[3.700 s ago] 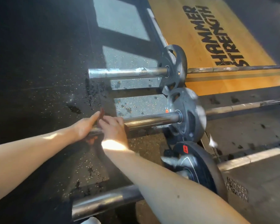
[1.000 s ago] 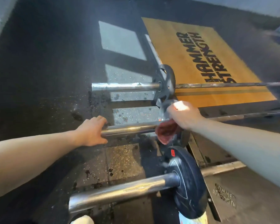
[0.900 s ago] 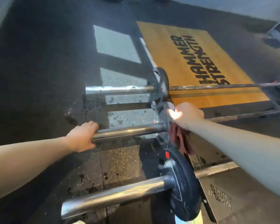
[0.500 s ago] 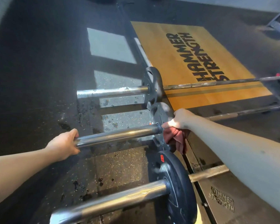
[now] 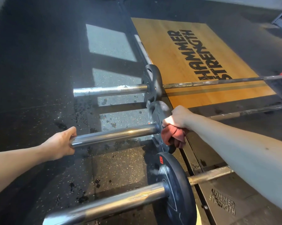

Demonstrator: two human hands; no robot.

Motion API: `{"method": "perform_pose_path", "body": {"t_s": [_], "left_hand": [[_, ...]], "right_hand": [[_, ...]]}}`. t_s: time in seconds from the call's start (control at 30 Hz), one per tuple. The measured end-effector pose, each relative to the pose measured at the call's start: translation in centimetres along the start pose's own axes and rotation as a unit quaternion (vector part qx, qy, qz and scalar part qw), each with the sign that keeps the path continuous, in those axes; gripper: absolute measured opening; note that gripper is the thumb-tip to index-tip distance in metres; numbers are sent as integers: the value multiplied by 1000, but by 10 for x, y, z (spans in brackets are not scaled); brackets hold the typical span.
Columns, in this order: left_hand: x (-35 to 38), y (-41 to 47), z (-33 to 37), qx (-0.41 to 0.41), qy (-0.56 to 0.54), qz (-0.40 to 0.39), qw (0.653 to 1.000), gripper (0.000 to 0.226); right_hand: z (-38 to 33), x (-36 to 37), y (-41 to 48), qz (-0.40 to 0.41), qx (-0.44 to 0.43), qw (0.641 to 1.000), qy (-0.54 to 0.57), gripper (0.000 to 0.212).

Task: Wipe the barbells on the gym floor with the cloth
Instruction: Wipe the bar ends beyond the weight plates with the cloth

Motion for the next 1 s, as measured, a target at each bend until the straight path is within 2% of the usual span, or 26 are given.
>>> {"method": "perform_pose_path", "body": {"t_s": [0.13, 0.37, 0.53, 0.63, 0.7, 0.87, 1.0], "left_hand": [[-11, -2, 1, -8, -13, -1, 1000, 47], [-42, -3, 19, 10, -45, 22, 999, 49], [-51, -6, 29, 36, -53, 31, 998, 48], [-42, -7, 25, 20, -37, 23, 999, 48], [-35, -8, 19, 5, -29, 16, 999, 46], [-11, -11, -2, -6, 3, -16, 1000, 46], [-1, -11, -5, -9, 1, -37, 999, 48]], "right_hand": [[-1, -4, 2, -2, -1, 998, 60, 32], [-12, -35, 1, -6, 19, 992, 122, 33], [-46, -32, -8, -24, -17, 989, 143, 30], [-75, -15, -12, -143, -32, 982, 118, 42], [-88, 1, -13, -189, -36, 977, 88, 37], [-95, 40, -14, -124, -45, 982, 137, 34], [-86, 50, -15, -53, -35, 991, 114, 42]]}}
Point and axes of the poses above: each hand's wrist, its own y-axis towards the middle knuckle, its own x-axis out of the palm, z = x × y, the point moved 1 cm from there along y, towards the middle knuckle, and after that the axes turned 8 degrees about -y, right-handed, at the moved point
